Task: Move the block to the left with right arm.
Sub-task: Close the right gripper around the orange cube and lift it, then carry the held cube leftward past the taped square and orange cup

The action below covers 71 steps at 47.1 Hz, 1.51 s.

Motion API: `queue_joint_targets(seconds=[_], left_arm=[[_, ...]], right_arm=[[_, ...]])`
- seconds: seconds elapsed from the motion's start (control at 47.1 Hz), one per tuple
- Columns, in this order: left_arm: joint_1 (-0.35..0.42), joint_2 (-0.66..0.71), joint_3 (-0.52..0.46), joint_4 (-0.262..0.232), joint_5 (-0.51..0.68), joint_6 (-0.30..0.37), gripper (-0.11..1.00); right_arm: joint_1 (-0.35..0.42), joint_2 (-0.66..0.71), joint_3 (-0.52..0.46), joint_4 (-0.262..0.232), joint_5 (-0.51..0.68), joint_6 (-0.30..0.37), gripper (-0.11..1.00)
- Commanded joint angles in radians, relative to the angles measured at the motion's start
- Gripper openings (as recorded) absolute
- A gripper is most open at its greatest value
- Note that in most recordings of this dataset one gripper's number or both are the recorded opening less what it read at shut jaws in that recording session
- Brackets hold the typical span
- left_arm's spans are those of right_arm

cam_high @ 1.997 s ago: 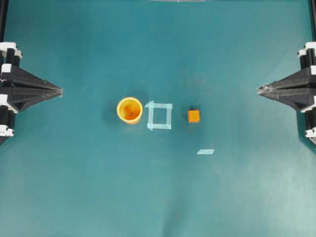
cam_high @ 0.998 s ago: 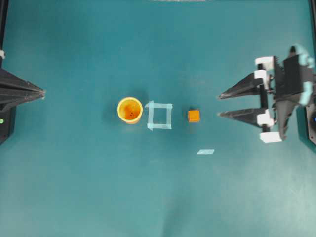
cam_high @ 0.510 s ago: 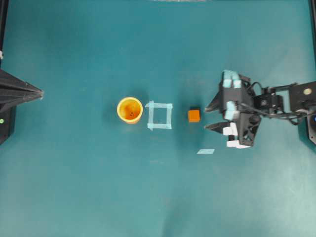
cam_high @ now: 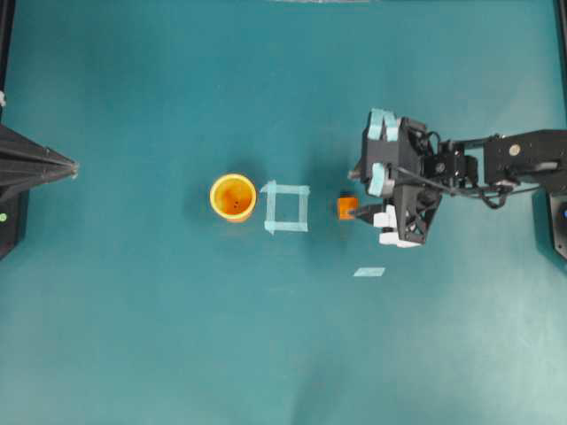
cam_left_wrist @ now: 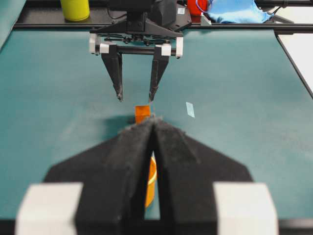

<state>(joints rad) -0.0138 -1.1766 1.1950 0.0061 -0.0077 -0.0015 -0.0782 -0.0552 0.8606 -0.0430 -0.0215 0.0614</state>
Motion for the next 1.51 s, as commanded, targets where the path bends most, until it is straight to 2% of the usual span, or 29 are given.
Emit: queue_joint_targets(seconds=[0.0, 0.34, 0.637, 0.765, 0.892, 0.956, 1.126, 1.317, 1.487], left_arm=[[-0.002, 0.006, -0.008, 0.003, -0.005, -0.002, 0.00], [-0.002, -0.008, -0.009, 0.003, 0.025, -0.002, 0.00], [-0.002, -0.133, -0.009, 0.003, 0.127, -0.002, 0.00], [-0.003, -0.202, 0.002, 0.003, 0.183, -0.008, 0.00], [-0.002, -0.256, 0.006, 0.003, 0.225, -0.011, 0.00], [-0.002, -0.273, 0.005, 0.003, 0.244, -0.011, 0.00], [-0.002, -0.298, -0.005, 0.003, 0.287, -0.012, 0.00], [-0.002, -0.313, -0.008, 0.003, 0.313, -0.012, 0.00], [-0.002, -0.316, -0.008, 0.003, 0.314, -0.011, 0.00]], right_arm=[[0.006, 0.005, -0.026, 0.000, 0.002, 0.002, 0.66], [0.017, 0.064, -0.046, 0.000, 0.012, 0.003, 0.66], [0.025, 0.083, -0.043, 0.002, 0.017, 0.003, 0.63], [0.025, 0.084, -0.046, 0.002, 0.017, 0.002, 0.55], [0.025, 0.081, -0.044, 0.002, 0.021, 0.005, 0.39], [0.025, 0.072, -0.049, 0.003, 0.035, 0.006, 0.39], [0.032, -0.029, -0.121, 0.003, 0.172, 0.003, 0.39], [0.041, -0.129, -0.267, 0.003, 0.351, 0.003, 0.39], [0.043, -0.109, -0.420, -0.002, 0.368, -0.005, 0.39]])
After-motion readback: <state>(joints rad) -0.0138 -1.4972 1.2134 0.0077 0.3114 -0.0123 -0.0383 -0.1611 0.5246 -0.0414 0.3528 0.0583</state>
